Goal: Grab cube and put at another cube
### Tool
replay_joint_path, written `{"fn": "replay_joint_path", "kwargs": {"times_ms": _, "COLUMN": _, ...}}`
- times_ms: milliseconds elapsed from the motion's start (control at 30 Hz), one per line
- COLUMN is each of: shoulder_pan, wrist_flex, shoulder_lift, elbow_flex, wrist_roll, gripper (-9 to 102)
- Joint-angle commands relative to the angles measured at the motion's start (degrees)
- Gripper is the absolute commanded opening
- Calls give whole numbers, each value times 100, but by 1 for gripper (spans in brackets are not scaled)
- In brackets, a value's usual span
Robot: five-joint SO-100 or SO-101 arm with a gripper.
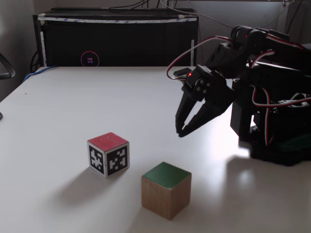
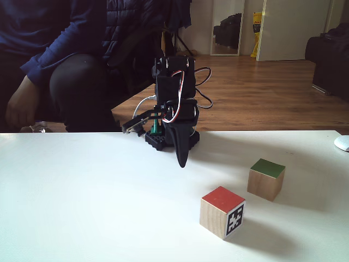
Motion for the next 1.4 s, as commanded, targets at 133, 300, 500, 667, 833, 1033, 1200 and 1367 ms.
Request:
{"fn": "replay_joint_path", "kwargs": {"times_ms": 133, "shoulder_pan": 202, "wrist_flex": -325, "shoulder_lift": 26, "elbow_flex": 18, "wrist_roll": 527, "gripper": 0}}
{"fn": "replay_joint_path", "kwargs": {"times_ms": 300, "shoulder_pan": 211, "wrist_flex": -325, "shoulder_lift": 26, "elbow_flex": 18, "wrist_roll": 536, "gripper": 0}}
{"fn": "replay_joint_path", "kwargs": {"times_ms": 500, "shoulder_pan": 211, "wrist_flex": -325, "shoulder_lift": 26, "elbow_flex": 18, "wrist_roll": 527, "gripper": 0}}
{"fn": "replay_joint_path", "kwargs": {"times_ms": 667, "shoulder_pan": 167, "wrist_flex": -325, "shoulder_lift": 26, "elbow_flex": 18, "wrist_roll": 343, "gripper": 0}}
{"fn": "replay_joint_path", "kwargs": {"times_ms": 833, "shoulder_pan": 185, "wrist_flex": -167, "shoulder_lift": 26, "elbow_flex": -448, "wrist_roll": -141, "gripper": 10}}
{"fn": "replay_joint_path", "kwargs": {"times_ms": 1033, "shoulder_pan": -545, "wrist_flex": 334, "shoulder_lift": -264, "elbow_flex": -1749, "wrist_roll": -589, "gripper": 20}}
{"fn": "replay_joint_path", "kwargs": {"times_ms": 1200, "shoulder_pan": -1090, "wrist_flex": 580, "shoulder_lift": -1934, "elbow_flex": -3270, "wrist_roll": -765, "gripper": 25}}
{"fn": "replay_joint_path", "kwargs": {"times_ms": 1367, "shoulder_pan": -1617, "wrist_flex": 1125, "shoulder_lift": -3700, "elbow_flex": -4755, "wrist_roll": -1063, "gripper": 27}}
